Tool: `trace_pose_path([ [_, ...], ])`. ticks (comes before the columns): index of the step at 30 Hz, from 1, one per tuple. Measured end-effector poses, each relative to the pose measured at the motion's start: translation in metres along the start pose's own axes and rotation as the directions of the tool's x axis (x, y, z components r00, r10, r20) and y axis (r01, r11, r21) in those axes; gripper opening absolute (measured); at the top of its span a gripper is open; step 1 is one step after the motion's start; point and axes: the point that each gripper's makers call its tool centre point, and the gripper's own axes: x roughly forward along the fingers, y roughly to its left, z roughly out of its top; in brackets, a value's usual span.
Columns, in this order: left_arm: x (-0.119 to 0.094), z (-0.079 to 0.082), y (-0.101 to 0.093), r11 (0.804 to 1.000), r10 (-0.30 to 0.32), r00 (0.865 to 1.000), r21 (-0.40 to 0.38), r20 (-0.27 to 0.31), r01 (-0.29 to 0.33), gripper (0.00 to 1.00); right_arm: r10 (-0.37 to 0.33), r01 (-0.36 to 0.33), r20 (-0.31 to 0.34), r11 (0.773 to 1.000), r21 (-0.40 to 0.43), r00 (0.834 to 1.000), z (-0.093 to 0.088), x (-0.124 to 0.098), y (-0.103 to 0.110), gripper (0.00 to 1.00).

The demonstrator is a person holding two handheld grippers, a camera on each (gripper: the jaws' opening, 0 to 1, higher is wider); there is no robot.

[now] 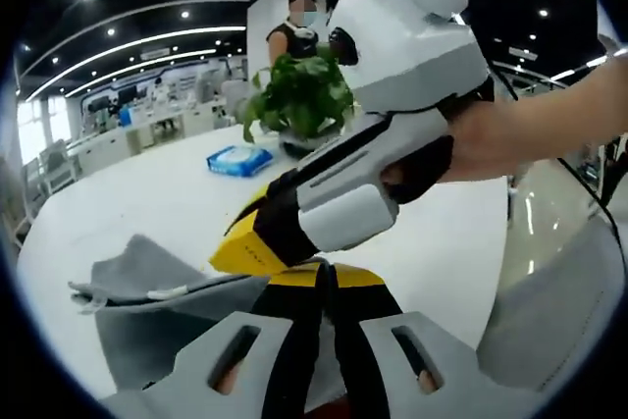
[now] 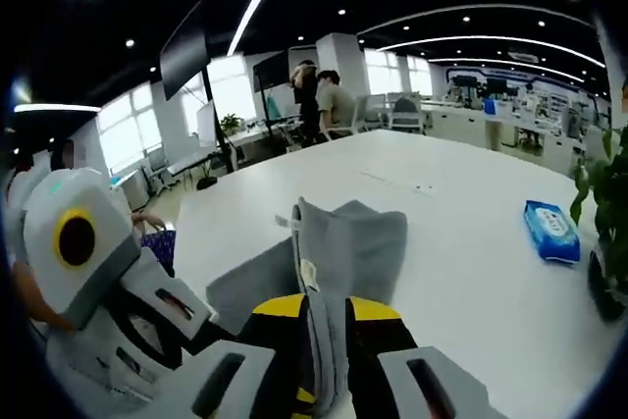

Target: Open the folded towel by lifting each exposed corner and separating the folded layers until the towel lies flat within the target outline without major curled edges

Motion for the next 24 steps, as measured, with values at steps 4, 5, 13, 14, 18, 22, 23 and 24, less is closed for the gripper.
trace_pose_path([
  [4,0.000,-0.006,-0.007,1.000,-0.005,1.000,0.007,0.001,0.005,0.02,0.027,-0.032,-0.051,0.995,-0.092,0.998,-0.007,0.009,0.011,0.09],
  [5,0.000,-0.007,-0.008,1.000,-0.003,1.000,0.010,-0.001,0.003,0.02,0.035,-0.042,-0.062,0.992,-0.118,0.997,-0.008,0.011,0.014,0.08],
  [13,-0.001,-0.015,-0.013,1.000,-0.022,1.000,0.006,-0.017,0.023,0.02,0.052,-0.074,-0.137,0.985,-0.157,0.989,-0.019,0.023,0.019,0.12],
  [14,-0.001,-0.015,-0.013,1.000,-0.022,1.000,0.008,-0.016,0.022,0.02,0.052,-0.075,-0.141,0.984,-0.160,0.989,-0.019,0.024,0.017,0.13],
  [18,0.002,-0.015,-0.014,1.000,-0.024,1.000,0.015,-0.017,0.024,0.02,0.055,-0.087,-0.196,0.984,-0.155,0.979,-0.027,0.028,0.010,0.15],
  [22,0.003,-0.019,-0.014,1.000,-0.025,0.999,0.000,-0.030,0.025,0.02,0.072,-0.100,-0.228,0.989,-0.110,0.971,-0.031,0.032,0.006,0.21],
  [23,0.002,-0.019,-0.014,1.000,-0.024,0.999,-0.006,-0.030,0.024,0.02,0.057,-0.085,-0.238,0.991,-0.108,0.970,-0.032,0.034,0.001,0.21],
  [24,0.003,-0.017,-0.014,1.000,-0.024,1.000,0.000,-0.020,0.024,0.02,0.043,-0.076,-0.249,0.989,-0.124,0.967,-0.033,0.036,-0.003,0.22],
])
